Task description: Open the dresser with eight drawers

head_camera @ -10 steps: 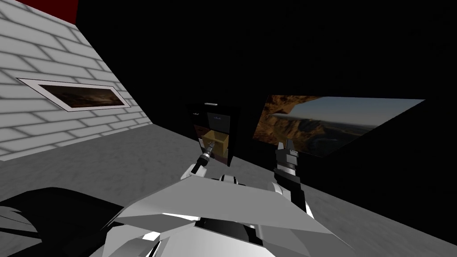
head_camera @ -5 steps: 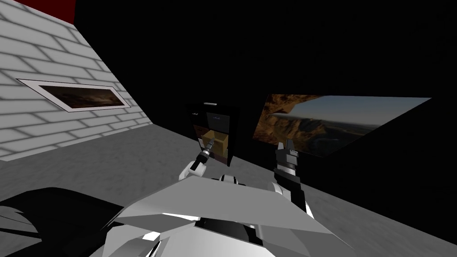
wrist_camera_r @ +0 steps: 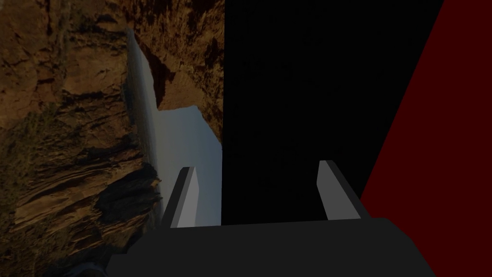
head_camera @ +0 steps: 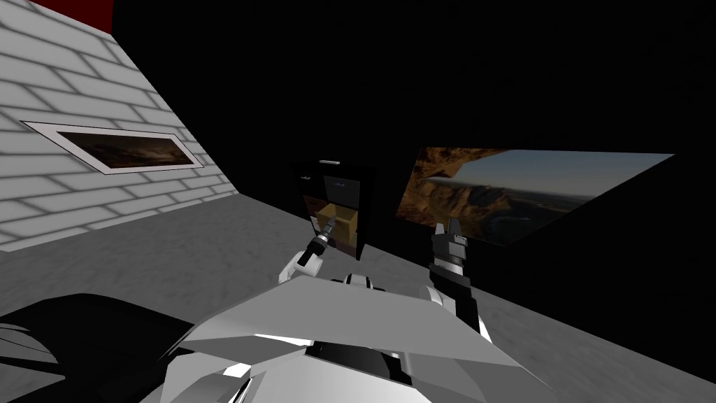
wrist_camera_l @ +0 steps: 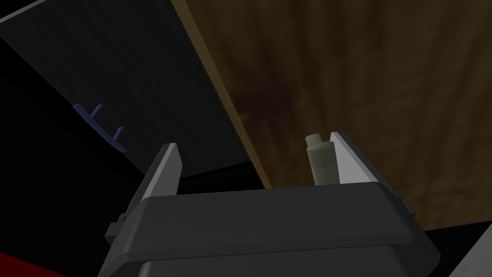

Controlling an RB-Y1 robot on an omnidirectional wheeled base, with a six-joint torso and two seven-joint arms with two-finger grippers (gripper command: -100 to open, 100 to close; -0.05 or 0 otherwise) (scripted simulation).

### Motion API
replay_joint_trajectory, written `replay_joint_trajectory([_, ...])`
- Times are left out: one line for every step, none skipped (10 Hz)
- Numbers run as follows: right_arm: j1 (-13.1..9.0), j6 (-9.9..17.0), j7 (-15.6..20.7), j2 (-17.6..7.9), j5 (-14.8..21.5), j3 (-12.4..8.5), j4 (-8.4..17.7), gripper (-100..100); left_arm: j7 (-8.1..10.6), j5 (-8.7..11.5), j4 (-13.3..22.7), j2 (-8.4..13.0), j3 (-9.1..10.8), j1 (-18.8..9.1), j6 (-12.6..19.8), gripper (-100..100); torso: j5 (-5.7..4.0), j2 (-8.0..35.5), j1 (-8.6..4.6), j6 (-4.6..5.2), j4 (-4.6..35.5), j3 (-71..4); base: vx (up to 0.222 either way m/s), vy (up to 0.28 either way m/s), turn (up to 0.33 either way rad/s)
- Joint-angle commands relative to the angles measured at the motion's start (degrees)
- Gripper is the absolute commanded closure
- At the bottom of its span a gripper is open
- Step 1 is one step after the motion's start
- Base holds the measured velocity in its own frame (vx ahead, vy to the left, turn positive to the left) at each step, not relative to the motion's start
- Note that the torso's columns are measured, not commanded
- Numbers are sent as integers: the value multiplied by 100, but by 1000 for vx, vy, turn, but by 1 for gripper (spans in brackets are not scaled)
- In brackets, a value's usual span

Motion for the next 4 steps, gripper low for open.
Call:
replay_joint_trajectory([0,0,0,0,0,0,0,0,0,0,8,1,0,6,8,0,2,-8,2,1,-5,-5,0,0,0])
replay_joint_trajectory([0,0,0,0,0,0,0,0,1,0,14,1,0,11,13,0,4,-13,4,1,-10,-8,0,0,0])
replay_joint_trajectory([0,0,0,0,0,0,0,0,1,0,18,2,1,13,17,0,6,-16,6,1,-13,-9,0,0,0])
replay_joint_trajectory([0,0,0,0,0,0,0,0,1,1,21,2,1,15,19,0,7,-18,7,1,-15,-10,0,0,0])
